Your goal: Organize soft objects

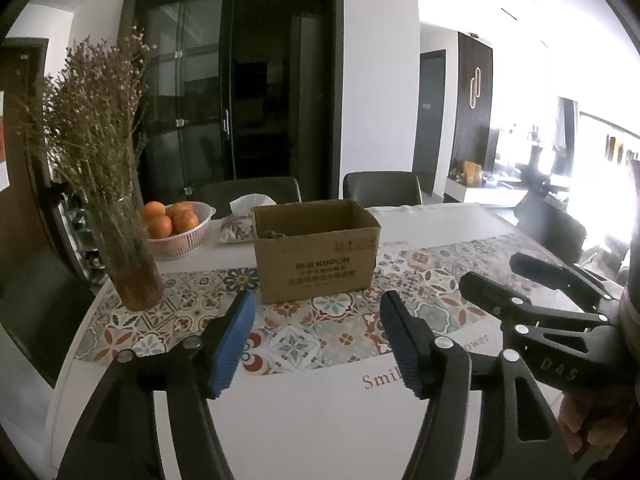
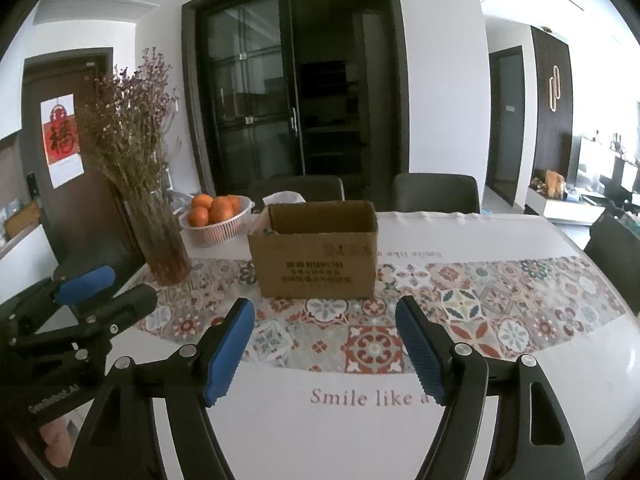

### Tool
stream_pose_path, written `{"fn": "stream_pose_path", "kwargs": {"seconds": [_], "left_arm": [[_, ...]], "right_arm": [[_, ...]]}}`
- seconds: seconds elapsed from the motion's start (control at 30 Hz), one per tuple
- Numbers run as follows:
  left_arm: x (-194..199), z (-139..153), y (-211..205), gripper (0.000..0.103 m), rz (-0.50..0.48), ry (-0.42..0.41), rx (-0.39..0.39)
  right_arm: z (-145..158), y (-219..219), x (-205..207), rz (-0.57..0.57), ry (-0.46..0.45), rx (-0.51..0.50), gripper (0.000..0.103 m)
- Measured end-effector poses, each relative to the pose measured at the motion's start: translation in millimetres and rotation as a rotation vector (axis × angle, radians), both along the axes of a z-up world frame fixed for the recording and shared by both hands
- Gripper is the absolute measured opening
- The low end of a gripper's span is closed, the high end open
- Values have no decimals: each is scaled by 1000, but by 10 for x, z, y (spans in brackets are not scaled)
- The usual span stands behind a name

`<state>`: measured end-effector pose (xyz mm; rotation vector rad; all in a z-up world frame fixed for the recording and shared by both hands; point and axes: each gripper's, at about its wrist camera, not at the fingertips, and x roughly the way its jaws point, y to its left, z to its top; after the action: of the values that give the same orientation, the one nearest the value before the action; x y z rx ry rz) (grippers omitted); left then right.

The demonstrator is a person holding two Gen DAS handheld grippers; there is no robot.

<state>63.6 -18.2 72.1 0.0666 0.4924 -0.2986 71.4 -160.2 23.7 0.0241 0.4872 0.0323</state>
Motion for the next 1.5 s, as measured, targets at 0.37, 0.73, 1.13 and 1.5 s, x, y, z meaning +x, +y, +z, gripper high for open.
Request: {"fn": "stream_pose_path", "kwargs": {"seconds": [0.37,0.73,1.13,1.5], "left_arm": [[-336,-65,10,93,56,-35,27],[-522,-45,28,103,58,-54,28],[-664,-51,36,103,70,-76,49],[-682,-82,55,103,72,-63,43]], "right_arm": [[-78,-29,-306,-34,-9,-14,81],[-10,15,-572,-48,-61,-56,86],[-30,37,-666,-45,-69,-65,86],[-64,50,-703,-40,-67,-62,86]]}}
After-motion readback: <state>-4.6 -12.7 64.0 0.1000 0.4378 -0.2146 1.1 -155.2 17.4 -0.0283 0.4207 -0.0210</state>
